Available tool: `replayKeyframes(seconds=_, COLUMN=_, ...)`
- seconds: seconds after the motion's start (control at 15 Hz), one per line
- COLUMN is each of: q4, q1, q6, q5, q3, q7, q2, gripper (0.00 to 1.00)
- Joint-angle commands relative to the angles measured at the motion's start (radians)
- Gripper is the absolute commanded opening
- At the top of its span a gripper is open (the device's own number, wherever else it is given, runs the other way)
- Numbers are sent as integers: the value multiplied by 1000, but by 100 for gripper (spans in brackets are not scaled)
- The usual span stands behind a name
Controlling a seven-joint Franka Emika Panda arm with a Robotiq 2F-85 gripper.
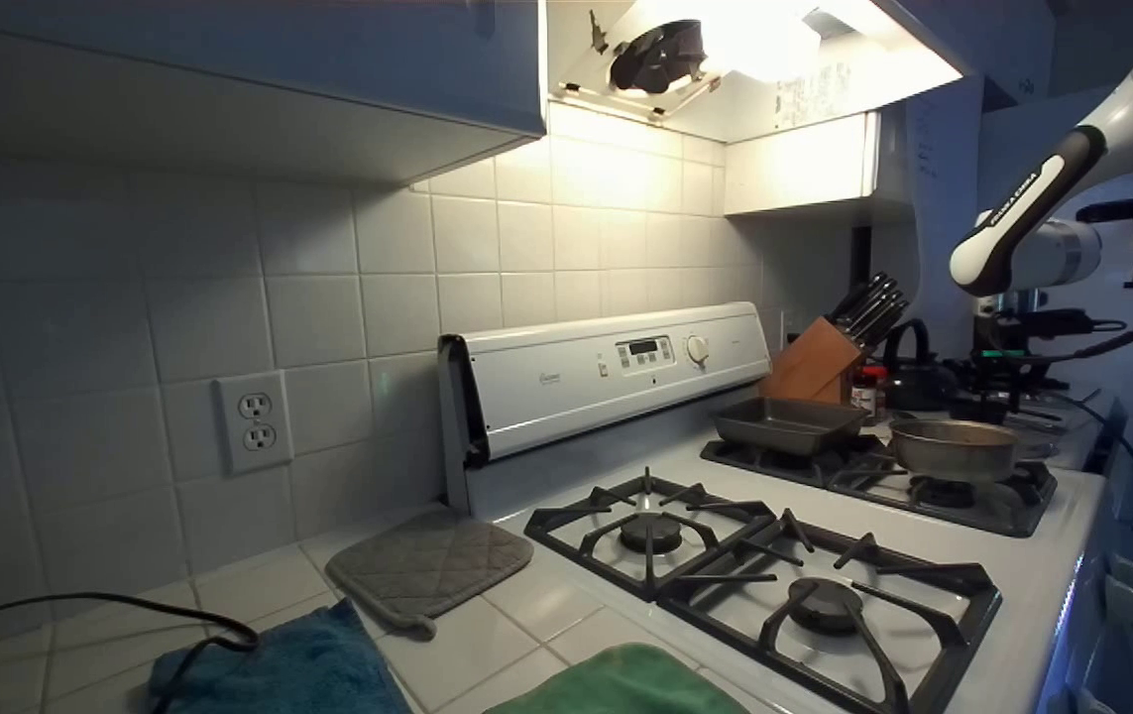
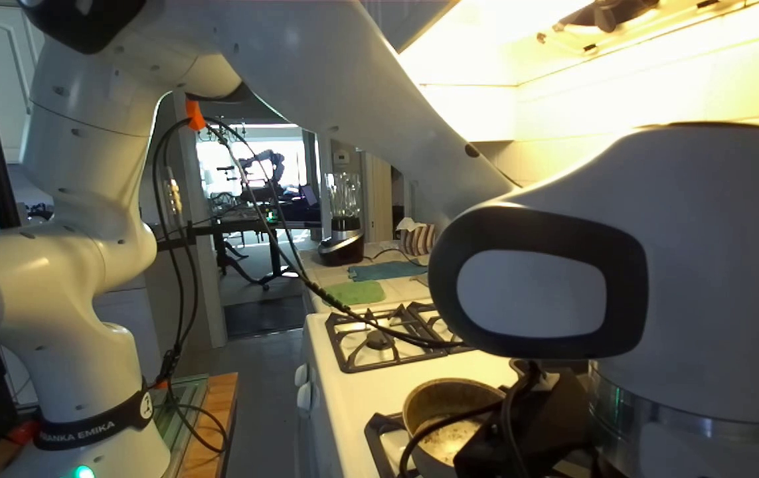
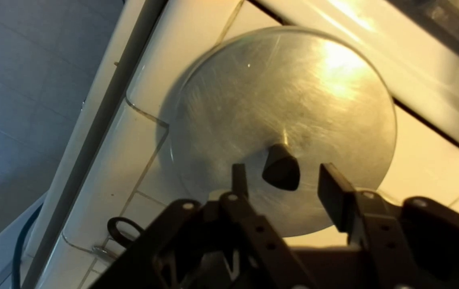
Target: Put the lid on the pot
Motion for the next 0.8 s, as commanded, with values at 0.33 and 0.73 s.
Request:
replayKeyframes(seconds=0.33, q4=30, q1=1, q6=-4, q5=-20, q3=2, q7=29, q2=40, gripper=95)
replayKeyframes(seconds=0.73, q4=30, q1=3, q6=-3, q5=-22, q3=1, q7=28, q2=51, gripper=40)
